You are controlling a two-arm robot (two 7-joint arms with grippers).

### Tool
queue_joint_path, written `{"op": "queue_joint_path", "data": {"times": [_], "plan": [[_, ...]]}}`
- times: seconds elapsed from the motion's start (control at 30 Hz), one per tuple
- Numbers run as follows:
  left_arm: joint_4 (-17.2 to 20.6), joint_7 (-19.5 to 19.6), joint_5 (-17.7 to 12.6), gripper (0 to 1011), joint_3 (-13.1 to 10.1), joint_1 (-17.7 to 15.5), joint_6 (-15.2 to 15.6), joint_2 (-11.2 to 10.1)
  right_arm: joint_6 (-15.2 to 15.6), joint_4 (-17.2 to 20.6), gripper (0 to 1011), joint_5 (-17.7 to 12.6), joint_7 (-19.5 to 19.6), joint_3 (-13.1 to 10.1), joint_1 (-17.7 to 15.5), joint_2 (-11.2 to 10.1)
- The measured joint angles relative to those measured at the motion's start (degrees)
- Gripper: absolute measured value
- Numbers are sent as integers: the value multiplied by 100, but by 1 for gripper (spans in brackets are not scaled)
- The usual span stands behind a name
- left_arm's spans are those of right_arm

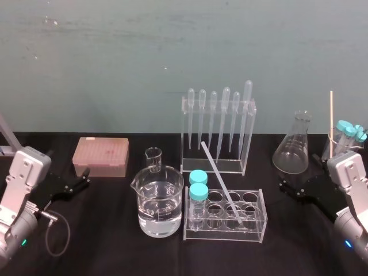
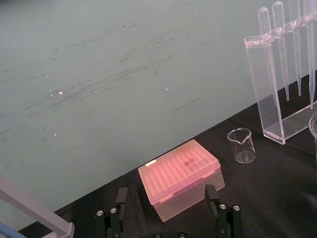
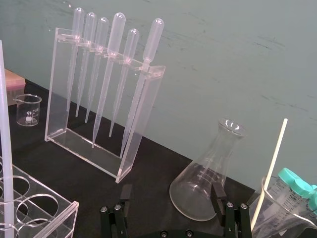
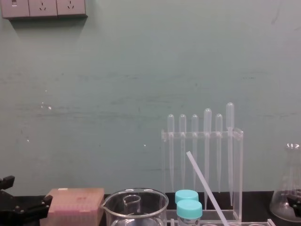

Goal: Pick up the stirring rod with one hand, then place it down.

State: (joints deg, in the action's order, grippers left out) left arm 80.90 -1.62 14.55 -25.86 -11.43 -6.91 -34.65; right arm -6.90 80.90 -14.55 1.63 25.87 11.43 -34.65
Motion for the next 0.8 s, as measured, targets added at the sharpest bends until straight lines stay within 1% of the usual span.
{"op": "queue_joint_path", "data": {"times": [0.8], "plan": [[0, 0, 0, 1000, 0, 0, 0, 0, 0, 0, 1003, 0, 0, 0, 0, 0]]}}
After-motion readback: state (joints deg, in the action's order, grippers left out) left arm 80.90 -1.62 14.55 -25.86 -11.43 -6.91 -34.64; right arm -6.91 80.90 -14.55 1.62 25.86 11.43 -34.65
